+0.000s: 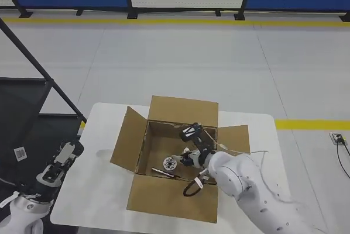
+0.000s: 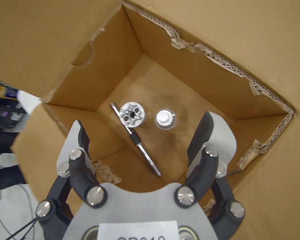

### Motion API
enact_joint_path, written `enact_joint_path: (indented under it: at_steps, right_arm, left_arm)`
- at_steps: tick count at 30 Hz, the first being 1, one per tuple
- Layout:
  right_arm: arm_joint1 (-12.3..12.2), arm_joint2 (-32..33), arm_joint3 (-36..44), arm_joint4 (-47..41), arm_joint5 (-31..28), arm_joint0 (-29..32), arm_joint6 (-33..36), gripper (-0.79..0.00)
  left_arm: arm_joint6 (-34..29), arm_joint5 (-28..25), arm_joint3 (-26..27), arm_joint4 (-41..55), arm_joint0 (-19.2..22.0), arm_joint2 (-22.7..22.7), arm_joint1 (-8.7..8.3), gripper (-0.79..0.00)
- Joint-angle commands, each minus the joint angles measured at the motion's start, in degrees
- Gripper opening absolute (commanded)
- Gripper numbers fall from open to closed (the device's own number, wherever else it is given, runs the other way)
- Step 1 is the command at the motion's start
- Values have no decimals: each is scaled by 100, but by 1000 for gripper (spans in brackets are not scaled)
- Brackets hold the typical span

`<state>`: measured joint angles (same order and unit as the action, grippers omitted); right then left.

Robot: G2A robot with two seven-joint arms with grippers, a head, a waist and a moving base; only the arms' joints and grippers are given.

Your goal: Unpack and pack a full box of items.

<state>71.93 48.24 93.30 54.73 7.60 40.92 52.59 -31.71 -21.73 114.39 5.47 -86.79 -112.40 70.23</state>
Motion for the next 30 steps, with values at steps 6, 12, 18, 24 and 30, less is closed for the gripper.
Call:
enact_joint_path:
  at_steps: [6,12,18,24,30]
  right_arm:
    - [363,-854,-1101,236,238,-778,520,0]
    - [579,-1056,-1731,185,399,-1055,538,-397]
    - [704,-1082,-2120,80,368,-1130,545,-711]
    - [770,-1026,-2270,79,332,-1149,533,-785]
    - [660,-619,-1427,380,447,-914,475,-785]
  left_arm:
    - [-3,-1,-1,0,-1,-3,-1,0]
    - [-3,-1,-1,0,-1,-3,-1,0]
    - [-3,-1,-1,0,-1,-3,-1,0]
    - [-3,-1,-1,0,-1,-3,-1,0]
    - [-3,-1,-1,0,-1,-3,-1,0]
